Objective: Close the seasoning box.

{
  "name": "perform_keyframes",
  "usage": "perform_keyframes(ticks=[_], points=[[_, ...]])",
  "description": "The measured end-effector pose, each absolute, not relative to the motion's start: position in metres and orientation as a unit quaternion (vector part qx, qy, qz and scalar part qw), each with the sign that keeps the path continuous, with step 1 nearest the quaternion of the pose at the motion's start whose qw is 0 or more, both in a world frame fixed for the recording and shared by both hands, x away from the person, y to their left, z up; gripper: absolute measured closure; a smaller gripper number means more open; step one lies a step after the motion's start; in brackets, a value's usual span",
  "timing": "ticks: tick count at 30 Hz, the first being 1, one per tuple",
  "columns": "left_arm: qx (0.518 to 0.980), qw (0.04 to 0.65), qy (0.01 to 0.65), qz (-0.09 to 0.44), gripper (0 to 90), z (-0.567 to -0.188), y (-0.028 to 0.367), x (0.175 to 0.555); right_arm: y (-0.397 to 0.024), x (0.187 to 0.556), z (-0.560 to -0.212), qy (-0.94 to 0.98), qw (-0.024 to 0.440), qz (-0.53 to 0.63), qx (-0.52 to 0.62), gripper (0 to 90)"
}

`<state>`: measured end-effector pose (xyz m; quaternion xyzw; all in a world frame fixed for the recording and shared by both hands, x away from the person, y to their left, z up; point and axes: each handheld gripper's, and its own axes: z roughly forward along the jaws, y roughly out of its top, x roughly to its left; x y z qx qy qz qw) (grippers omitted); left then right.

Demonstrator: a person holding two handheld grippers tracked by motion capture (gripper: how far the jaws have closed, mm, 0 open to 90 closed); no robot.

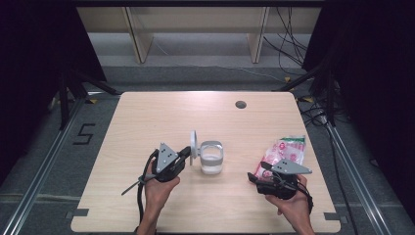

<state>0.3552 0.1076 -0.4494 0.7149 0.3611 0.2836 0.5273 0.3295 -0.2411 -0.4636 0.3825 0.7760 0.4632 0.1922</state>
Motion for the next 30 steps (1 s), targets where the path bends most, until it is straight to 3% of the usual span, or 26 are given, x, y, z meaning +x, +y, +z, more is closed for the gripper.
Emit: perform_keyframes(ticks=[2,7,30], points=[[0.713,0.528,0.362,0.284,89.2,-0.449,0.108,0.356,-0.241,0.328,-0.464,0.778,0.192,0.456,0.388,27.9],[0.714,0.529,0.359,0.285,89.2,-0.448,0.106,0.355,-0.237,0.324,-0.467,0.78,0.189,0.451,0.391,26.6],[0.716,0.535,0.34,0.292,89.2,-0.438,0.093,0.356,-0.24,0.311,-0.472,0.795,0.182,0.442,0.374,26.9]])
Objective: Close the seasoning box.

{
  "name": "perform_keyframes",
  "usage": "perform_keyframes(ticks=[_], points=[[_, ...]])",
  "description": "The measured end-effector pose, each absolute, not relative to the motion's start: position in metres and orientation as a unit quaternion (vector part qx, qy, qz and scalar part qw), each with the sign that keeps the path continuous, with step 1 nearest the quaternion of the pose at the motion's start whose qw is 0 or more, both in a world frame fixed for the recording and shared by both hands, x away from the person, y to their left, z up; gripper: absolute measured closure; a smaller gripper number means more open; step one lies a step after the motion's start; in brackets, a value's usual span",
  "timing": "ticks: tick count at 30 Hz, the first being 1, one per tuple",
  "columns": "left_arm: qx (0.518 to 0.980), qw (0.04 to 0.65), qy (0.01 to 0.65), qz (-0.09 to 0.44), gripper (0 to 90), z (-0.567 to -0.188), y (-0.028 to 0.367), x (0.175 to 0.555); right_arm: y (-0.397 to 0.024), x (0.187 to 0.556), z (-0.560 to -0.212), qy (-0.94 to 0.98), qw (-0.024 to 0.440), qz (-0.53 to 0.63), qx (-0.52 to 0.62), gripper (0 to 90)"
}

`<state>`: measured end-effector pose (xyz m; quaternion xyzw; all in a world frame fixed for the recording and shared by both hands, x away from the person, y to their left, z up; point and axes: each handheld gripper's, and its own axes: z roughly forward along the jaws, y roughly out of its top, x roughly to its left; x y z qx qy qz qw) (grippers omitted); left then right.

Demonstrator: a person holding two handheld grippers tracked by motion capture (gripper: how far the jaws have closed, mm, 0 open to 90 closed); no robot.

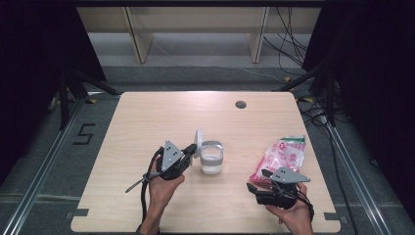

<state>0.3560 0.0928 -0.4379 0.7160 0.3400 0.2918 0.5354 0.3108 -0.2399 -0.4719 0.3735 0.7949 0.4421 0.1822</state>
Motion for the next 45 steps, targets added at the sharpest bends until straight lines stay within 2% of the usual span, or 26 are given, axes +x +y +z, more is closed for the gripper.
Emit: perform_keyframes(ticks=[3,4,9,10,11,14,17,18,19,21,24,26,29,45], points=[[0.716,0.537,0.338,0.29,89.2,-0.436,0.09,0.356,-0.24,0.311,-0.472,0.794,0.181,0.444,0.374,26.9],[0.741,0.511,0.278,0.335,89.2,-0.431,0.095,0.363,-0.24,0.311,-0.472,0.792,0.182,0.447,0.374,26.9],[0.744,0.513,0.275,0.328,89.1,-0.431,0.092,0.364,-0.24,0.309,-0.471,0.791,0.185,0.441,0.381,26.9],[0.718,0.545,0.327,0.284,88.8,-0.435,0.084,0.356,-0.24,0.311,-0.473,0.791,0.188,0.448,0.372,27.0],[0.719,0.544,0.325,0.285,88.1,-0.434,0.084,0.356,-0.239,0.309,-0.473,0.79,0.175,0.445,0.382,27.1],[0.719,0.545,0.325,0.283,86.6,-0.434,0.085,0.354,-0.24,0.31,-0.473,0.794,0.18,0.443,0.376,27.1],[0.722,0.55,0.322,0.268,80.2,-0.435,0.087,0.35,-0.24,0.31,-0.473,0.795,0.183,0.442,0.372,27.1],[0.725,0.556,0.313,0.259,71.3,-0.436,0.088,0.35,-0.24,0.31,-0.473,0.795,0.191,0.443,0.369,27.1],[0.732,0.555,0.31,0.245,69.4,-0.437,0.087,0.348,-0.239,0.309,-0.473,0.795,0.183,0.44,0.376,27.1],[0.736,0.55,0.3,0.258,63.9,-0.437,0.089,0.346,-0.239,0.308,-0.473,0.796,0.179,0.438,0.376,27.1],[0.743,0.546,0.301,0.246,54.2,-0.439,0.088,0.341,-0.238,0.308,-0.473,0.796,0.181,0.441,0.373,27.2],[0.744,0.545,0.297,0.248,52.4,-0.44,0.088,0.34,-0.238,0.308,-0.473,0.798,0.18,0.439,0.372,27.2],[0.744,0.547,0.3,0.239,43.4,-0.445,0.087,0.338,-0.237,0.308,-0.473,0.795,0.179,0.44,0.376,27.2],[0.737,0.553,0.31,0.234,33.5,-0.459,0.092,0.324,-0.237,0.308,-0.473,0.805,0.184,0.436,0.357,27.4]])
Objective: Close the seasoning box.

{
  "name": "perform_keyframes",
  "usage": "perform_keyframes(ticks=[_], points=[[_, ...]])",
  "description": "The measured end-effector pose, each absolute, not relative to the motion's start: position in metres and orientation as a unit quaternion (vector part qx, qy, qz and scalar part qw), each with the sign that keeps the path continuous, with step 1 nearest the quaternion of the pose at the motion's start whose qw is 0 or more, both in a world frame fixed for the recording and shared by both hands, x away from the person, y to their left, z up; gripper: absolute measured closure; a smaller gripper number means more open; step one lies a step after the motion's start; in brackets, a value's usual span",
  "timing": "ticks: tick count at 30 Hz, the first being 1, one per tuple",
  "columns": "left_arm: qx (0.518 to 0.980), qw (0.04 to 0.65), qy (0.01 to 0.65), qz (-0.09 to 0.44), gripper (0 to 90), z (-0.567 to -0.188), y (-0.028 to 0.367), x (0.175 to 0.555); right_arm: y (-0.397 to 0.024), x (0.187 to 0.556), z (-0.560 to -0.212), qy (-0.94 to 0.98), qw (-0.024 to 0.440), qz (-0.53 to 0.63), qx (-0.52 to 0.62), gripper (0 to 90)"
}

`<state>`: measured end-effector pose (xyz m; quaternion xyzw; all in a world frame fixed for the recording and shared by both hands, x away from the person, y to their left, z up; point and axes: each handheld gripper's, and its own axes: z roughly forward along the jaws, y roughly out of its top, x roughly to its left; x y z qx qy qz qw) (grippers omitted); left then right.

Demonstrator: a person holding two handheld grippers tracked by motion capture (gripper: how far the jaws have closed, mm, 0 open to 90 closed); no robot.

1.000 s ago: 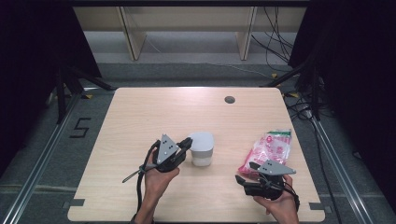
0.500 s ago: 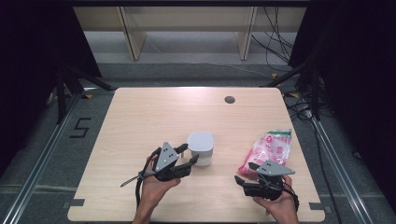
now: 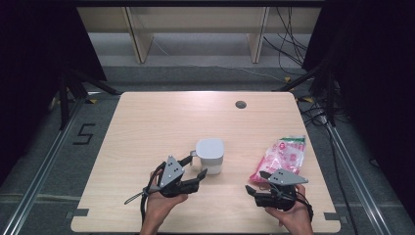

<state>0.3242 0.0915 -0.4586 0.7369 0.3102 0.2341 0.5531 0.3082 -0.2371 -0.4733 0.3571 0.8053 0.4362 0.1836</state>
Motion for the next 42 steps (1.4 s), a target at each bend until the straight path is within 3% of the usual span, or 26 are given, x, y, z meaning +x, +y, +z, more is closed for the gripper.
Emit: perform_keyframes(ticks=[26,31,42], points=[[0.745,0.532,0.323,0.24,30.5,-0.483,0.102,0.307,-0.231,0.304,-0.476,0.812,0.173,0.435,0.348,26.4],[0.74,0.539,0.332,0.226,30.0,-0.497,0.098,0.297,-0.231,0.297,-0.476,0.81,0.15,0.441,0.356,22.5],[0.752,0.522,0.336,0.223,29.9,-0.514,0.093,0.283,-0.23,0.29,-0.483,0.829,0.149,0.429,0.327,17.0]])
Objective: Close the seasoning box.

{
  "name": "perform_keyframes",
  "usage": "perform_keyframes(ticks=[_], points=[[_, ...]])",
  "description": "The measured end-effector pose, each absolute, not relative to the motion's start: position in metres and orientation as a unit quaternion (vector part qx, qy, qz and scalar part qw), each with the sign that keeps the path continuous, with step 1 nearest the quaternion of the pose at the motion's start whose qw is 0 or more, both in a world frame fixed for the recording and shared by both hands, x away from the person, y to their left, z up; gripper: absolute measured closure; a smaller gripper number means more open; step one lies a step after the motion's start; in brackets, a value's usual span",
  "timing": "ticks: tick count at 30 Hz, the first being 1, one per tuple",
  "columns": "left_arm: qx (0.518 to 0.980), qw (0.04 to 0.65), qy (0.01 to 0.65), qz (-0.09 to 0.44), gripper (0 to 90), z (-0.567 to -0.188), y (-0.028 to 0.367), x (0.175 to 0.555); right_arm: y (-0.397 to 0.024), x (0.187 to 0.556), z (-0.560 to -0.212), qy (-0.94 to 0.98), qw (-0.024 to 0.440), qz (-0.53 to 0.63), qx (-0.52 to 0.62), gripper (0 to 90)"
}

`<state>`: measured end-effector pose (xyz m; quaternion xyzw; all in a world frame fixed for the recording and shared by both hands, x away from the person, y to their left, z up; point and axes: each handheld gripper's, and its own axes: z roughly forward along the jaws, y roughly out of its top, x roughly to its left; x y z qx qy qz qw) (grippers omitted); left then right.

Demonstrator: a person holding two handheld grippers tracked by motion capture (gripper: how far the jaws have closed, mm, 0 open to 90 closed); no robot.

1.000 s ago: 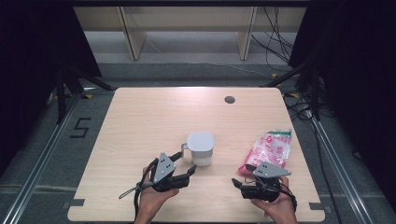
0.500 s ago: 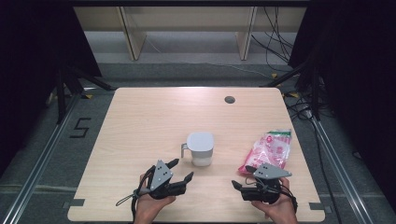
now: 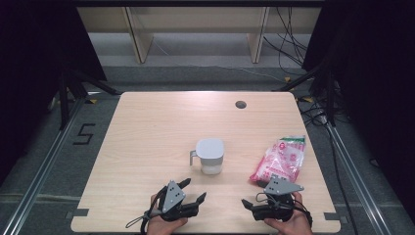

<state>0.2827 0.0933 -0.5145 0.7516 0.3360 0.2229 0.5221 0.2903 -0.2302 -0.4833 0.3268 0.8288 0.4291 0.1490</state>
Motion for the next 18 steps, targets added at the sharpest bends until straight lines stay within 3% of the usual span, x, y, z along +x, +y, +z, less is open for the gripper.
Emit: perform_keyframes(ticks=[2,18], points=[[0.761,0.517,0.316,0.231,29.9,-0.5172,0.0951,0.2835,-0.2309,0.2881,-0.4839,0.828,0.147,0.428,0.333,16.9],[0.754,0.519,0.336,0.223,29.7,-0.519,0.0985,0.2792,-0.2328,0.2808,-0.4902,0.842,0.139,0.41,0.32,17.0]])
